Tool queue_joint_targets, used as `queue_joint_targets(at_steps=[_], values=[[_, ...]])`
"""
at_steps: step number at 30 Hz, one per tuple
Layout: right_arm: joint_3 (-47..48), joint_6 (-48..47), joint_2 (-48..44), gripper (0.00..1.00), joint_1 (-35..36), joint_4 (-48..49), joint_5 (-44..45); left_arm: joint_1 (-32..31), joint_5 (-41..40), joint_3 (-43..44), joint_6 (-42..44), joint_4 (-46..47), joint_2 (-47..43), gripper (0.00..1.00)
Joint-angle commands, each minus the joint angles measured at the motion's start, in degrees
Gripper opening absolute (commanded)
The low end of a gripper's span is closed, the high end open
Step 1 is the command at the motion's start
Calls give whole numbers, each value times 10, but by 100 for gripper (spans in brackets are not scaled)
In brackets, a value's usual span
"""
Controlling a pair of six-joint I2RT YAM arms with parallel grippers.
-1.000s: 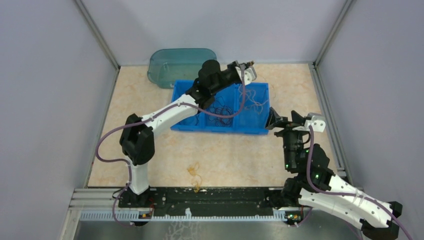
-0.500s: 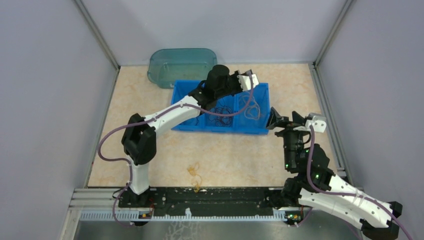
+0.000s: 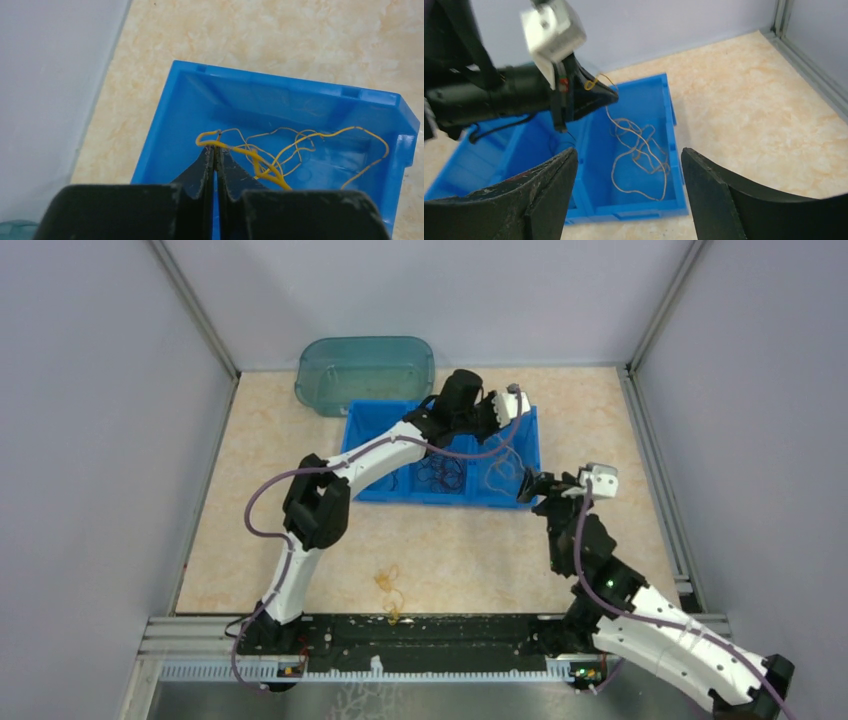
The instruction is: Untangle the cables
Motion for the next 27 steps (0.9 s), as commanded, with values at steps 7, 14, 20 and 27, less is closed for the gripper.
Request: queue_joint_targets(at_steps=[7, 14, 20, 27], values=[[9, 211, 153, 61, -284, 14, -378, 21, 100, 87, -24, -114, 59, 22], [45, 237, 192, 64, -305, 5, -372, 20, 162, 94, 76, -206, 46, 100], [65, 247, 209, 64, -320, 4, -376, 16, 113, 74, 188, -245, -2, 100], [92, 281, 263, 59, -331, 23, -417, 17, -31, 90, 251, -244, -27, 100]])
